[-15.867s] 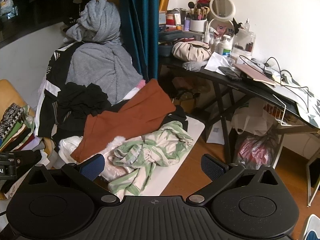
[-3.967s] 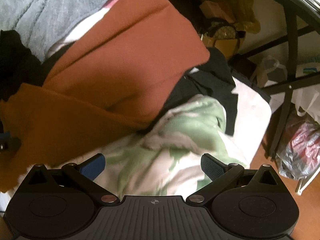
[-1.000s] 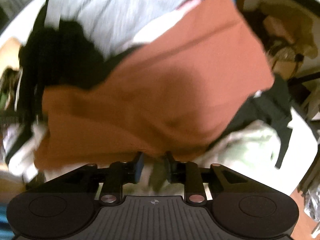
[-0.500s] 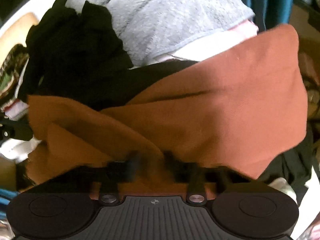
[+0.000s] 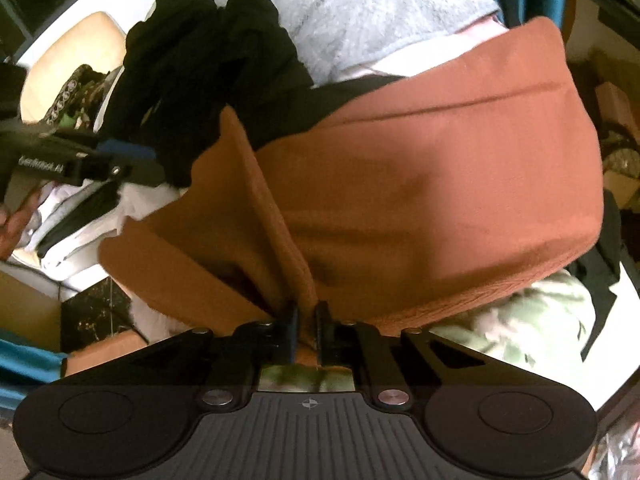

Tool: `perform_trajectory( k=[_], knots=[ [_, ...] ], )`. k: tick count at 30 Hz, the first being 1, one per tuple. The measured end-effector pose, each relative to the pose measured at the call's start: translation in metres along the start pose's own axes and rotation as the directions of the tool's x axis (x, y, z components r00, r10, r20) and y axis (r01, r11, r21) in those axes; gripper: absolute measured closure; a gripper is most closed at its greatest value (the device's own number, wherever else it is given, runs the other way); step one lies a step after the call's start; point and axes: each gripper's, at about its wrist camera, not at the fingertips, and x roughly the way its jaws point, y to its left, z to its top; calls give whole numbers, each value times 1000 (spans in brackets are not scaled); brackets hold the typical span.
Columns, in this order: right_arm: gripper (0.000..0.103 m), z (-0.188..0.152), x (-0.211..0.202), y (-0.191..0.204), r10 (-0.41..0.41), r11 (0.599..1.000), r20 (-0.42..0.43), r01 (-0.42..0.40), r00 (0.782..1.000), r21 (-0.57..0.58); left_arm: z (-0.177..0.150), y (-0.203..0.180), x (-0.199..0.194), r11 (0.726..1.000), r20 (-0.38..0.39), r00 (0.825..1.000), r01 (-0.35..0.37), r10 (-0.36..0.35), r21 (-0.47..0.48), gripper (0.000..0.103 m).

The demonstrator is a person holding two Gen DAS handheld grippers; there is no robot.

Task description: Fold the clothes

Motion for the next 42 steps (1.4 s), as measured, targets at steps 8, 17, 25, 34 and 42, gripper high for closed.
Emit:
perform_trajectory(
  k=[8, 17, 25, 34, 42],
  knots=[
    [96, -9, -5, -3, -1, 1000, 1, 1, 1000, 16, -1, -14, 37, 997, -80, 996, 53, -49, 49, 44],
    [95, -9, -1, -2, -26, 999, -5, 26, 1000, 39, -10, -19, 12, 999, -53, 998, 18, -16, 44, 96],
    [90, -4, 8, 1, -62, 998, -15, 62, 998, 10, -16, -15, -14, 999, 3, 999, 40, -40, -14, 97],
    [83, 1, 18, -1, -77, 997, -32, 77, 997, 10, -13, -19, -30, 996, 50, 996, 71, -68, -45, 98],
    [71, 5, 27, -4, -84, 996, -42, 84, 996, -1, -18, -25, -35, 992, 60, 992, 112, -109, -60, 99]
  ],
)
